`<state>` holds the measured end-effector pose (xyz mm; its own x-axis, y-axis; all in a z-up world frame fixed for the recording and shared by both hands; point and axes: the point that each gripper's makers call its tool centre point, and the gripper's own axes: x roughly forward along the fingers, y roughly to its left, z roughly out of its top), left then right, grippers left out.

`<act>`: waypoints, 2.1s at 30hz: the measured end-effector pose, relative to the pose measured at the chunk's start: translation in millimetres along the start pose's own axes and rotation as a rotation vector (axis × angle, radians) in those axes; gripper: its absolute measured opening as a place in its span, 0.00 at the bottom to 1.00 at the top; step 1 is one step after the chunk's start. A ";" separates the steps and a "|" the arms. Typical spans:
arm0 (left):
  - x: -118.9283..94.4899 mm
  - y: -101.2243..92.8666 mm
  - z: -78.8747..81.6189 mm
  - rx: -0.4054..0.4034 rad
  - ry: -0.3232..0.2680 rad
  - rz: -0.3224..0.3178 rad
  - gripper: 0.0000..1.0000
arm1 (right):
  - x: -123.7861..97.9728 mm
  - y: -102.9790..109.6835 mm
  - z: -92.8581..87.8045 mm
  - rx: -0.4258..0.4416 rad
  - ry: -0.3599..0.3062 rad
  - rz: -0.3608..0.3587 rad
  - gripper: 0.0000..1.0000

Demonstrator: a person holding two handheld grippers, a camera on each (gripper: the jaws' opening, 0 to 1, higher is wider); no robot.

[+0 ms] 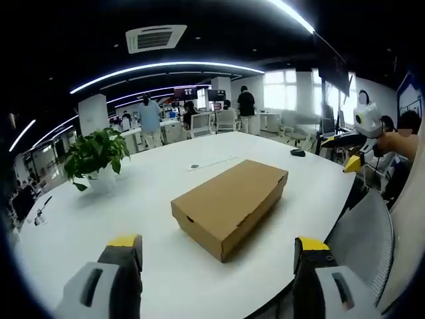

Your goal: Operate the shoe box by opening the lid, removing the specified soft item, and placing it in the target area until the item is outside and the box remains undamaged.

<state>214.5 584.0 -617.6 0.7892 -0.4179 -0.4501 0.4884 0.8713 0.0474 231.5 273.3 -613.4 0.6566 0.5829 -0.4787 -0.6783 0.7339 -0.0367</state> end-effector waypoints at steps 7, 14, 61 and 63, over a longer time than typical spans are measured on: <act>0.4 -0.2 -0.9 -0.002 0.000 -0.001 0.96 | -0.7 0.4 -0.4 -0.004 0.005 0.002 0.86; 2.3 3.6 -5.5 0.001 0.003 -0.004 0.94 | -1.1 1.0 -0.3 -0.009 0.008 0.007 0.85; 11.3 -1.2 -10.1 0.024 0.040 0.000 0.88 | 10.8 -4.5 -0.5 -0.075 0.075 0.048 0.80; 11.7 -1.9 -10.0 0.023 0.043 0.000 0.87 | 11.6 -5.3 -0.9 -0.078 0.077 0.048 0.80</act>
<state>219.1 580.0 -631.9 0.7730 -0.4059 -0.4877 0.4970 0.8651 0.0678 242.4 275.8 -619.5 0.5973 0.5863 -0.5473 -0.7342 0.6744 -0.0789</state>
